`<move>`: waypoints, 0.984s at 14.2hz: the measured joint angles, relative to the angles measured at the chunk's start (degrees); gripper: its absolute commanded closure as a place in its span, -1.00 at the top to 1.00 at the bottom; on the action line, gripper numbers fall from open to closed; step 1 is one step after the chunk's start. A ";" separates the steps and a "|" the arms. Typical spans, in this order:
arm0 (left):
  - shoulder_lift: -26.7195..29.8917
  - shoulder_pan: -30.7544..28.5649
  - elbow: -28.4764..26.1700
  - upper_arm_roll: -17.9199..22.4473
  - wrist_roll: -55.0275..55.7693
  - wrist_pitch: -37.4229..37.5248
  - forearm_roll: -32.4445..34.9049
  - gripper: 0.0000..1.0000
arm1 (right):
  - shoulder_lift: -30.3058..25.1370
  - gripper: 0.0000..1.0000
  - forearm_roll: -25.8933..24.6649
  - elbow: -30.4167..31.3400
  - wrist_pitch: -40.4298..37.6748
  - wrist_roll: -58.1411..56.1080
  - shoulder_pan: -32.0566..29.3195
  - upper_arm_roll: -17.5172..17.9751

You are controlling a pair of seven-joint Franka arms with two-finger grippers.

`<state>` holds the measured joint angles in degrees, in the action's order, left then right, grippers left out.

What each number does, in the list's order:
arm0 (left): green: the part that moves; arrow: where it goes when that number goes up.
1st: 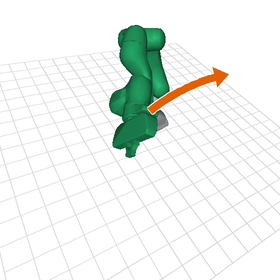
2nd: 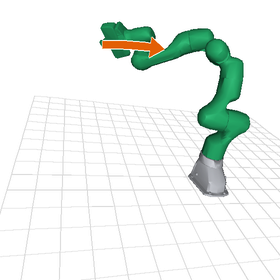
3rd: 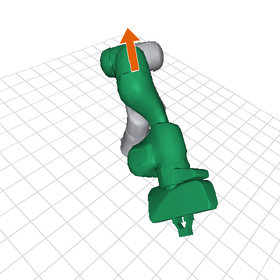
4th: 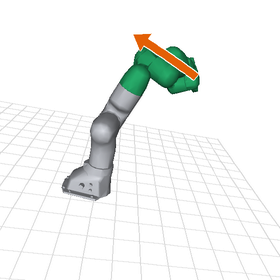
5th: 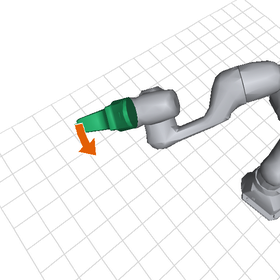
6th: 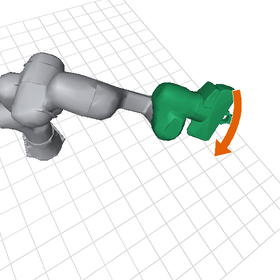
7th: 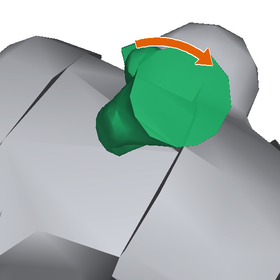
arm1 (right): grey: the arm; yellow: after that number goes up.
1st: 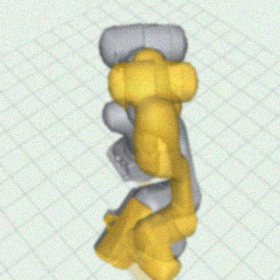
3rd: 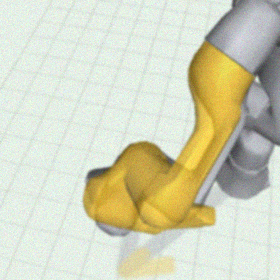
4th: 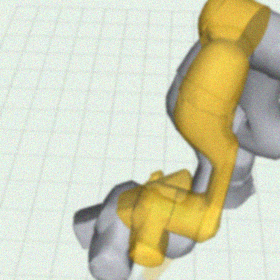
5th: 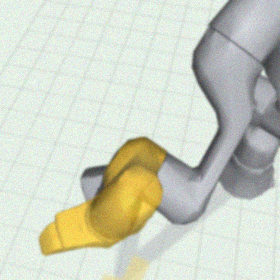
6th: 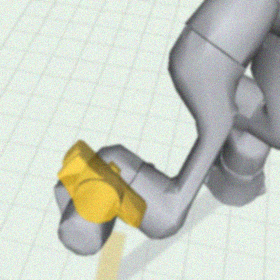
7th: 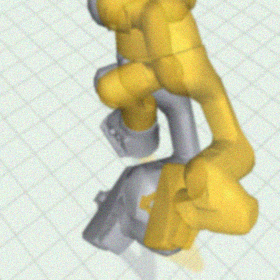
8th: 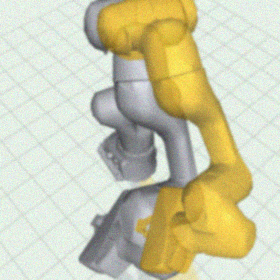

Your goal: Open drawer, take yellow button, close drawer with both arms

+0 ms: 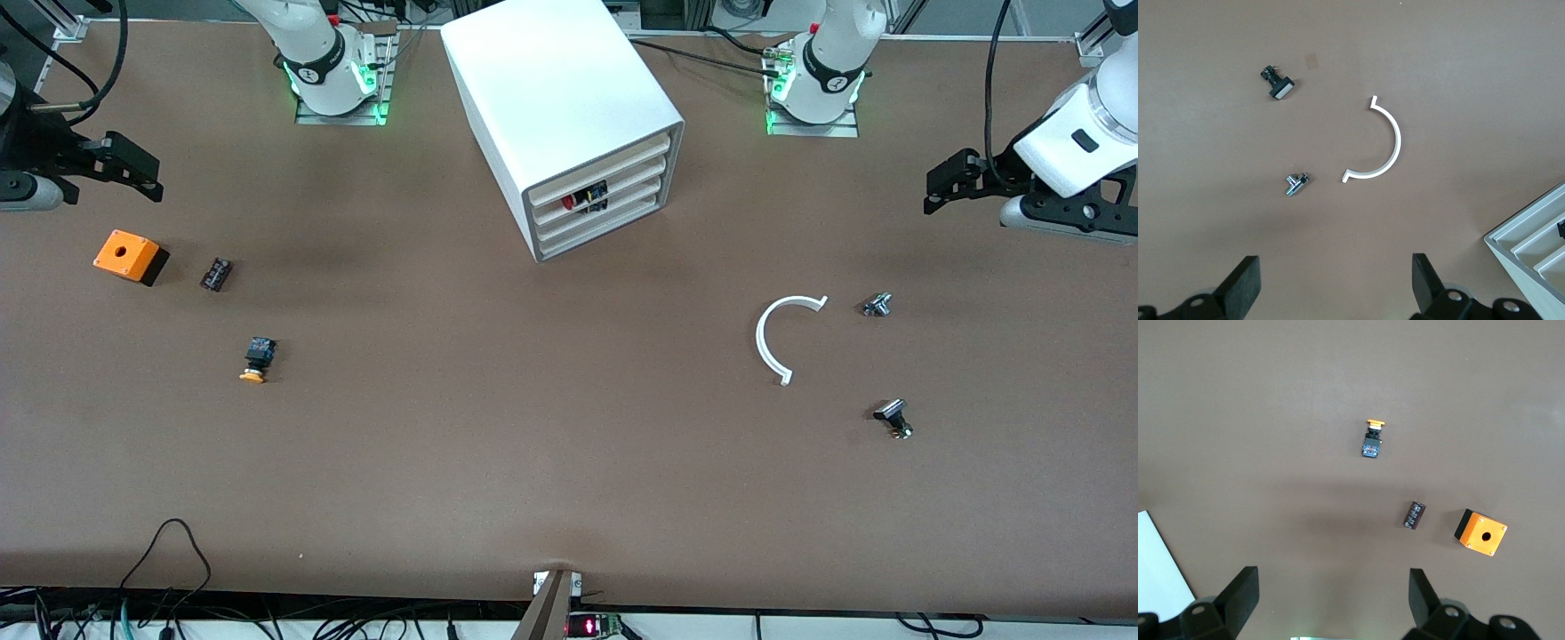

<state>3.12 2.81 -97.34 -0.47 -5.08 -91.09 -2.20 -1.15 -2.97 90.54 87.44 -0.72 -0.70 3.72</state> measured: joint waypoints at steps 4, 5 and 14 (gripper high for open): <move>0.17 0.47 0.00 -0.03 0.00 0.28 0.00 1.00 | -0.05 0.98 0.03 1.32 3.06 0.40 -0.01 0.02; 0.17 0.48 0.00 -0.03 0.00 0.30 0.00 1.00 | -0.07 0.98 0.16 1.53 3.60 0.52 -0.01 0.04; 0.18 0.47 0.00 -0.02 0.00 0.36 0.00 1.00 | -0.20 0.98 2.83 1.58 4.06 7.85 0.08 0.77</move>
<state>3.30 3.28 -97.34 -0.49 -5.08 -90.73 -2.20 -1.35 -0.13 92.11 91.50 7.13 -0.62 4.49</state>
